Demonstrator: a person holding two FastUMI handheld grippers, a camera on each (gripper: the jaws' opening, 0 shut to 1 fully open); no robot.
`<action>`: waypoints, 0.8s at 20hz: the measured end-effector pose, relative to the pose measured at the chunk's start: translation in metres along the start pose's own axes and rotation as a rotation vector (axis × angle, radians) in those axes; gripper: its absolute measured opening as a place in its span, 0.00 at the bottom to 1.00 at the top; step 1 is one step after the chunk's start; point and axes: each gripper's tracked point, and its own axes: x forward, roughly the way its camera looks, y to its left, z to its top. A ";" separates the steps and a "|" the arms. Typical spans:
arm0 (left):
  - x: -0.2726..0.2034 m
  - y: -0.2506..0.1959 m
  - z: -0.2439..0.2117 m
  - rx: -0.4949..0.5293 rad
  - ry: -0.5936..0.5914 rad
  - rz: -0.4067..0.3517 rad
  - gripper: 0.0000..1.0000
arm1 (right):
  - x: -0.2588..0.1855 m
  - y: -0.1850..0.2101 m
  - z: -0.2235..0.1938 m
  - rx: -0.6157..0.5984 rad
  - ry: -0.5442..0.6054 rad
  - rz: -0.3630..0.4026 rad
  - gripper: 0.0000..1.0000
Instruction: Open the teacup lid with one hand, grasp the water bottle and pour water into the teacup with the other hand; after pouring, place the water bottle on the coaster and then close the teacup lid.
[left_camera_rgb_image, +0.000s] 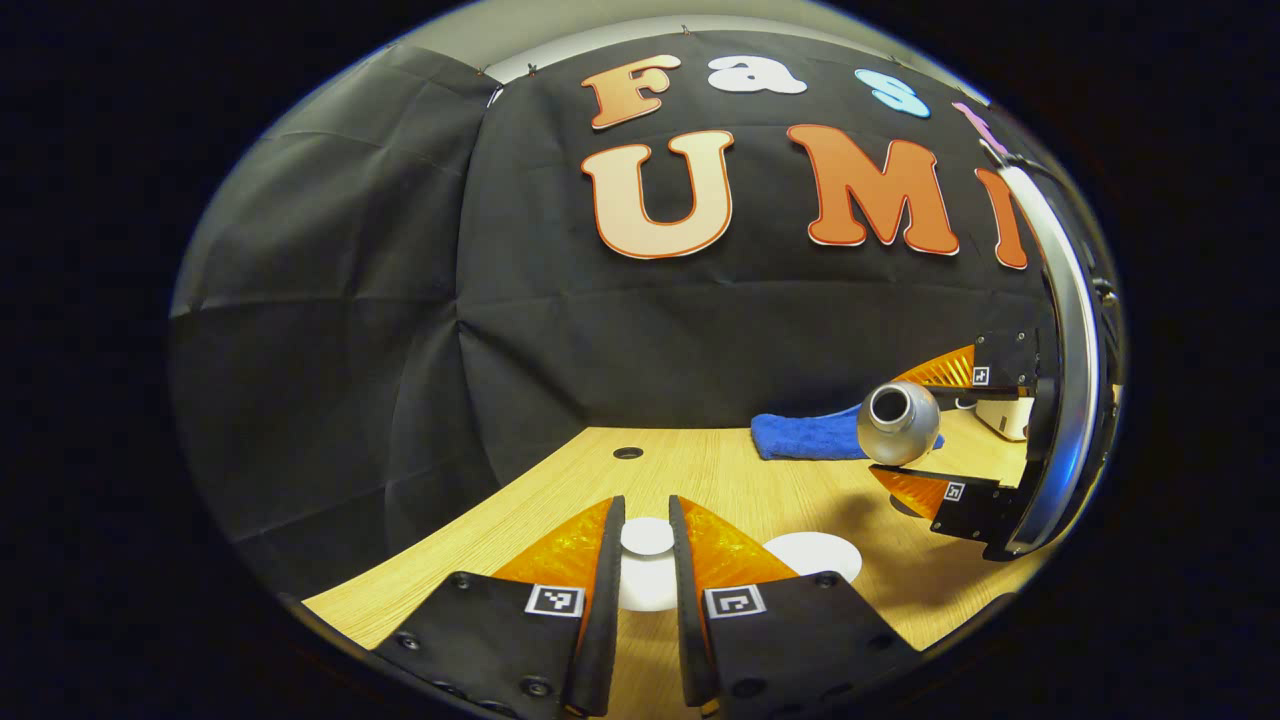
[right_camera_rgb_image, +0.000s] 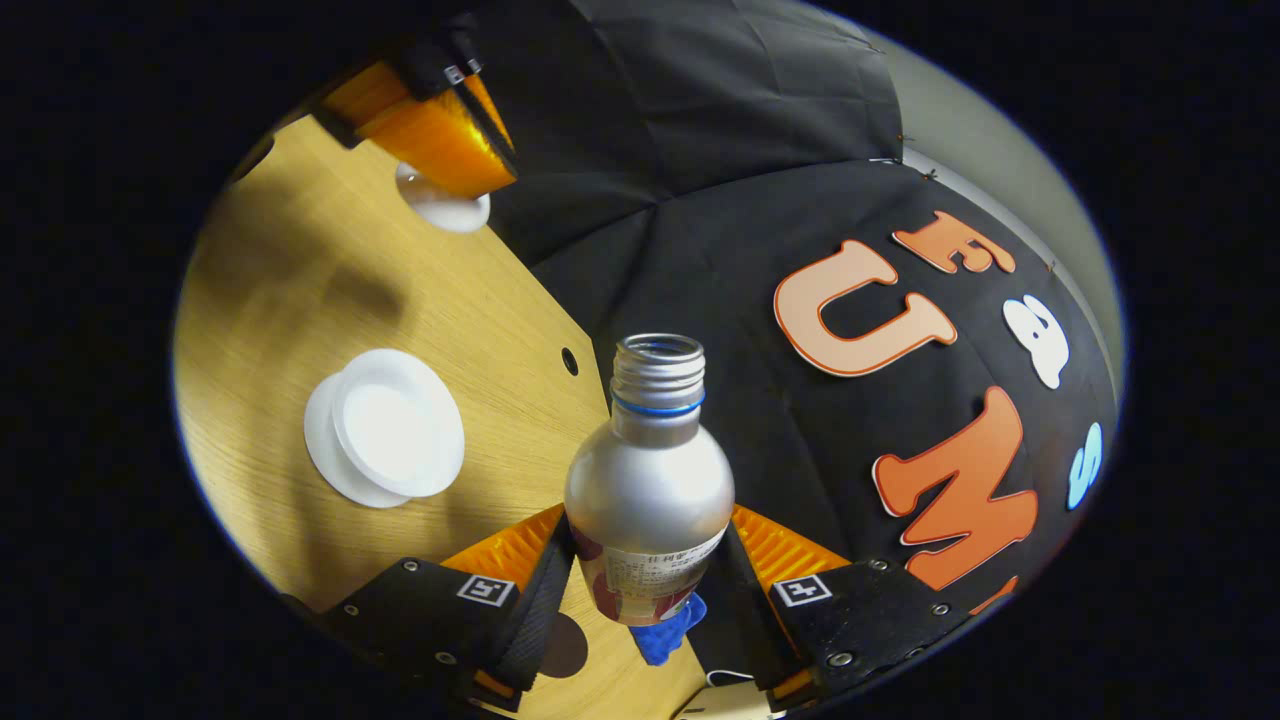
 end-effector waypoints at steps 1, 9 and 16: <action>0.001 -0.003 0.002 0.000 -0.003 -0.006 0.30 | 0.001 -0.002 0.000 0.039 0.002 0.012 0.79; 0.014 -0.049 0.022 -0.010 -0.032 -0.101 0.30 | -0.012 -0.044 -0.020 0.466 0.046 0.048 0.80; 0.023 -0.084 0.015 -0.007 -0.012 -0.158 0.30 | -0.020 -0.083 -0.064 0.719 0.080 -0.009 0.80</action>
